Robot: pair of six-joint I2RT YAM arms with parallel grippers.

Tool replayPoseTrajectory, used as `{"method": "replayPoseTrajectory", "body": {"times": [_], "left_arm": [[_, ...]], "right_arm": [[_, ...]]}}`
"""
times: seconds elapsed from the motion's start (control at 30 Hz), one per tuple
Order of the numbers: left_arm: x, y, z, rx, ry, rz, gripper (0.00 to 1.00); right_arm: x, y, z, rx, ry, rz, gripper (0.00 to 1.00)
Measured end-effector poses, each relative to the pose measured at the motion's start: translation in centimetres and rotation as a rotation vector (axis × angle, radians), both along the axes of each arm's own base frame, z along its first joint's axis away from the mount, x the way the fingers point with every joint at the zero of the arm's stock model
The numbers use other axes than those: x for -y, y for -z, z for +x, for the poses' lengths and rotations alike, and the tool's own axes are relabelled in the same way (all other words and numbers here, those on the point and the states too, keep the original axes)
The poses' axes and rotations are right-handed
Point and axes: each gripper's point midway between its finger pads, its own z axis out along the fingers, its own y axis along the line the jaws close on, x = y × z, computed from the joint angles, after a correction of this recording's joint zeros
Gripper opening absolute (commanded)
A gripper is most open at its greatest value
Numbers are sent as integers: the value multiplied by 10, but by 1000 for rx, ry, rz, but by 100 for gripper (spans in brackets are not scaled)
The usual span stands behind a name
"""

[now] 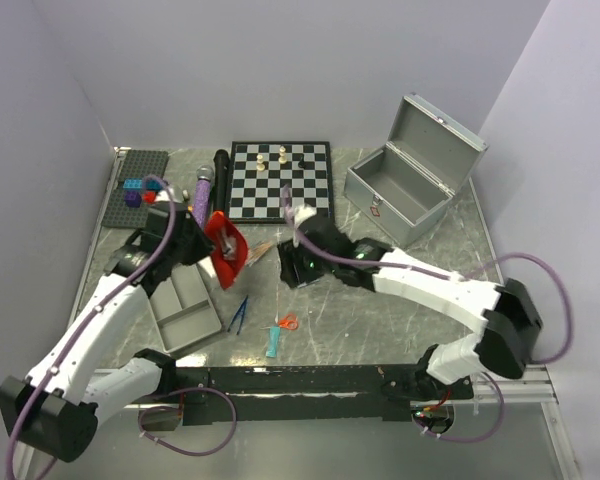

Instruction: Organize the medicine kit

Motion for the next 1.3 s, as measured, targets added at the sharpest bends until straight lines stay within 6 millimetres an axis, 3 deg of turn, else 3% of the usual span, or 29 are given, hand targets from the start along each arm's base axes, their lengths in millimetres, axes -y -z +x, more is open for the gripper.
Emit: {"method": "replayPoseTrajectory", "body": {"times": [0.03, 0.13, 0.23, 0.33, 0.47, 0.8, 1.03, 1.3], "left_arm": [[-10, -5, 1, 14, -27, 6, 1], [-26, -21, 4, 51, -72, 15, 1], [-31, -32, 4, 81, -80, 19, 1], [-34, -33, 4, 81, -83, 24, 1], [-34, -32, 3, 75, -85, 25, 1], [-35, -31, 3, 74, -88, 26, 1], [-36, -30, 3, 71, -90, 27, 1], [-36, -25, 2, 60, -90, 29, 1]], "right_arm": [[2, 28, -8, -46, -28, -50, 59], [6, 82, -32, -134, -100, -165, 59], [3, 108, -58, -172, -184, -229, 59], [-8, 110, -70, -159, -244, -225, 59], [-15, 114, -68, -140, -264, -222, 60], [-5, 156, -65, -148, -245, -359, 57], [1, 159, -57, -109, -214, -405, 33], [8, 161, -50, -93, -153, -435, 21]]}}
